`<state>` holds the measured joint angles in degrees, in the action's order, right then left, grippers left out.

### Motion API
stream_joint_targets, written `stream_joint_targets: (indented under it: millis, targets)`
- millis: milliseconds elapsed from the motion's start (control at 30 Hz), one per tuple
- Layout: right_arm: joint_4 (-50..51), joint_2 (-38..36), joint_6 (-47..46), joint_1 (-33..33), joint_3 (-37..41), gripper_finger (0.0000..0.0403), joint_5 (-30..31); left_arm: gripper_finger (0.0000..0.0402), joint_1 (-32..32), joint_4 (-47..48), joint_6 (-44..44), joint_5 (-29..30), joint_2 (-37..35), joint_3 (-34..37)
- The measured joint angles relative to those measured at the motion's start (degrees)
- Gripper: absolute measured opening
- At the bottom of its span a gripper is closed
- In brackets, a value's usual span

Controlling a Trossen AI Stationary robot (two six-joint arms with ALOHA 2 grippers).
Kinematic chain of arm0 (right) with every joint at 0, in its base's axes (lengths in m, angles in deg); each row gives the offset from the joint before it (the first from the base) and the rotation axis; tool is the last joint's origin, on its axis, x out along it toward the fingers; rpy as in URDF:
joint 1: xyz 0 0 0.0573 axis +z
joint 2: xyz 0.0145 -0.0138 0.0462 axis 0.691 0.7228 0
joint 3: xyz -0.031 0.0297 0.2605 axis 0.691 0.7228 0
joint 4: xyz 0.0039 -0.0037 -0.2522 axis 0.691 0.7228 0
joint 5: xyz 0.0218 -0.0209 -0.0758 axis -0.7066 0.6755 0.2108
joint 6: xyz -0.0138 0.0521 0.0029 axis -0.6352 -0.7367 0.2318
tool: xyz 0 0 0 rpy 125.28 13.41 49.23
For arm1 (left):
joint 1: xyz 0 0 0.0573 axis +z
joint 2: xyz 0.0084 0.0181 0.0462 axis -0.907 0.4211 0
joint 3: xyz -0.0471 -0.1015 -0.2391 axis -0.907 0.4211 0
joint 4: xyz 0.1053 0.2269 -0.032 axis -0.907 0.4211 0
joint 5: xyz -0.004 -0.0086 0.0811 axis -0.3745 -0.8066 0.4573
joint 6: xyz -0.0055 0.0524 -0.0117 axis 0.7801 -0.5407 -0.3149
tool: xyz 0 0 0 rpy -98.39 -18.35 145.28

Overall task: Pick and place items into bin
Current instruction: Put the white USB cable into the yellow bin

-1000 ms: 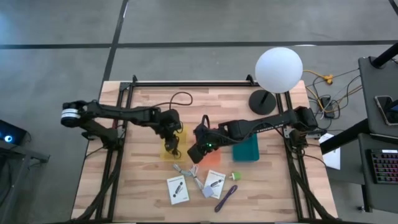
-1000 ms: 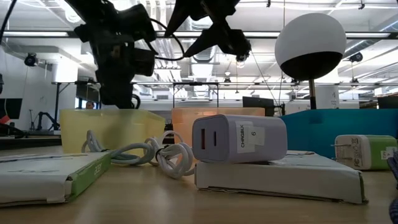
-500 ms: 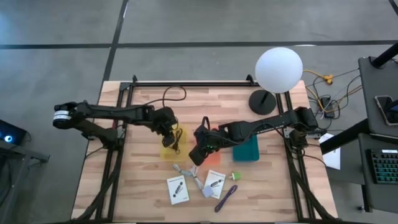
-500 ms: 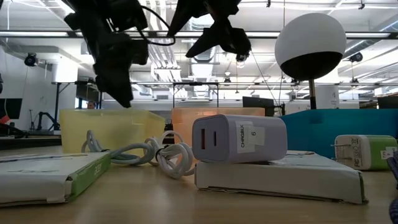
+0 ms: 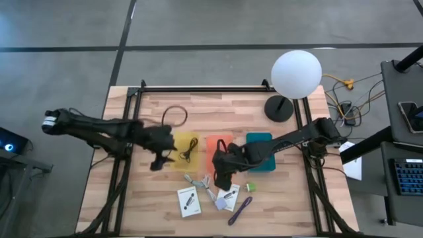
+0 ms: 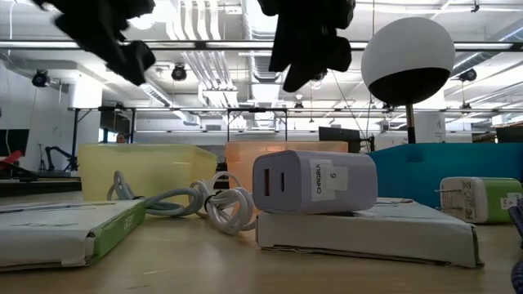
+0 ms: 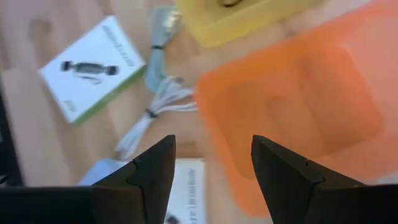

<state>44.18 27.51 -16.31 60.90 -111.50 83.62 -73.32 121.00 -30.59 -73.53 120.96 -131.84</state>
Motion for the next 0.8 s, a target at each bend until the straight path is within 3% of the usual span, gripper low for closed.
stream_joint_targets:
  millis: [300, 800]
  targets:
    - [-6.24, 12.69, -8.43, 4.51, -4.65, 0.0196, -6.05, 0.0215, -10.93, -2.68, 5.07, 7.97, 1.98, 1.11]
    - [7.76, 30.45, -20.89, 8.17, -29.30, 0.0196, 1.19, 0.0215, -11.77, -3.85, 4.62, 8.47, 3.17, 1.04]
